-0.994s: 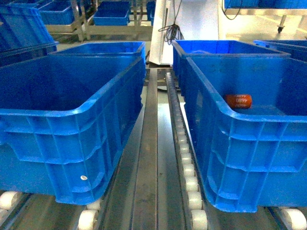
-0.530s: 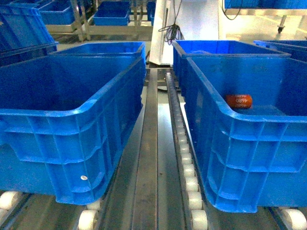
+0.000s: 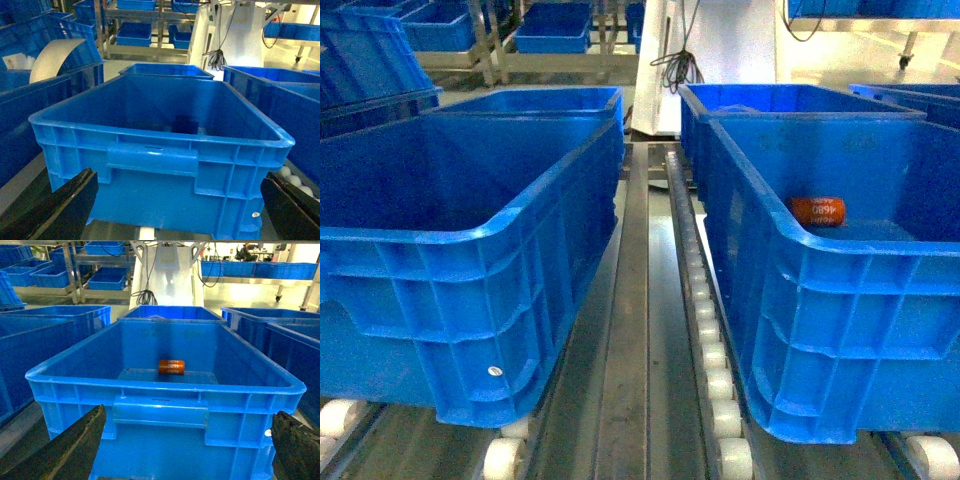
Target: Sort blue parts and orange caps into right shelf containers
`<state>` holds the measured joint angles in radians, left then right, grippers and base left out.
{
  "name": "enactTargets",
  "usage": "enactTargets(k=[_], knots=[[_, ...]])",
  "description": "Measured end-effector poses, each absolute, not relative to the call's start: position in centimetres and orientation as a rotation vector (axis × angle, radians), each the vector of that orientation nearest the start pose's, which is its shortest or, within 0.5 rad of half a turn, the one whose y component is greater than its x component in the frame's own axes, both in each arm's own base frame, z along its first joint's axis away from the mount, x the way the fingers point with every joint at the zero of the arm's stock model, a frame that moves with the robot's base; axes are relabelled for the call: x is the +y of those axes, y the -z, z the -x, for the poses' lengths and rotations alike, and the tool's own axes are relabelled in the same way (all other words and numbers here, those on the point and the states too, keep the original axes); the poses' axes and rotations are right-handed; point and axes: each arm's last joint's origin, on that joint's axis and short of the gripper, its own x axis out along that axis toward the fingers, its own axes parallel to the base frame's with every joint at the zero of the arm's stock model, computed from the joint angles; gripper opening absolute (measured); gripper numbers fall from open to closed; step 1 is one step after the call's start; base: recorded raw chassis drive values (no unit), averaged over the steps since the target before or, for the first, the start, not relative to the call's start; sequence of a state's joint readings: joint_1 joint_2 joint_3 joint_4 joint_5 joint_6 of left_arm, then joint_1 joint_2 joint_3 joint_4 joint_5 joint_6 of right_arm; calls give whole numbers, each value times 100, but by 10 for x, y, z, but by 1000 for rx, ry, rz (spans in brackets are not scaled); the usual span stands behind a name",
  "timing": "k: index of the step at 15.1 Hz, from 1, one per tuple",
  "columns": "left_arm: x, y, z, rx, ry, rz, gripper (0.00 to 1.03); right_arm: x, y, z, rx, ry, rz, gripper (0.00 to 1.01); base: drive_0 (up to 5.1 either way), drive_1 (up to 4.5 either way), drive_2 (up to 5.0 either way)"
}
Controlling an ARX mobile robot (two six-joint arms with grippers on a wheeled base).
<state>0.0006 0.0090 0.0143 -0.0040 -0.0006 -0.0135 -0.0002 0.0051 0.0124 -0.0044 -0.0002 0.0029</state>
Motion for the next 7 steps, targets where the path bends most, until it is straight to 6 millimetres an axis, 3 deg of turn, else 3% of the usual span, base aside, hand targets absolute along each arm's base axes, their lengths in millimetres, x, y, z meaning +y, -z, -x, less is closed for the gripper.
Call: enactTargets(k=[7], knots=[[0,-167,-97,-1,-1,14,98,0,-167,-97,-3,0,-3,98,0,0,0]])
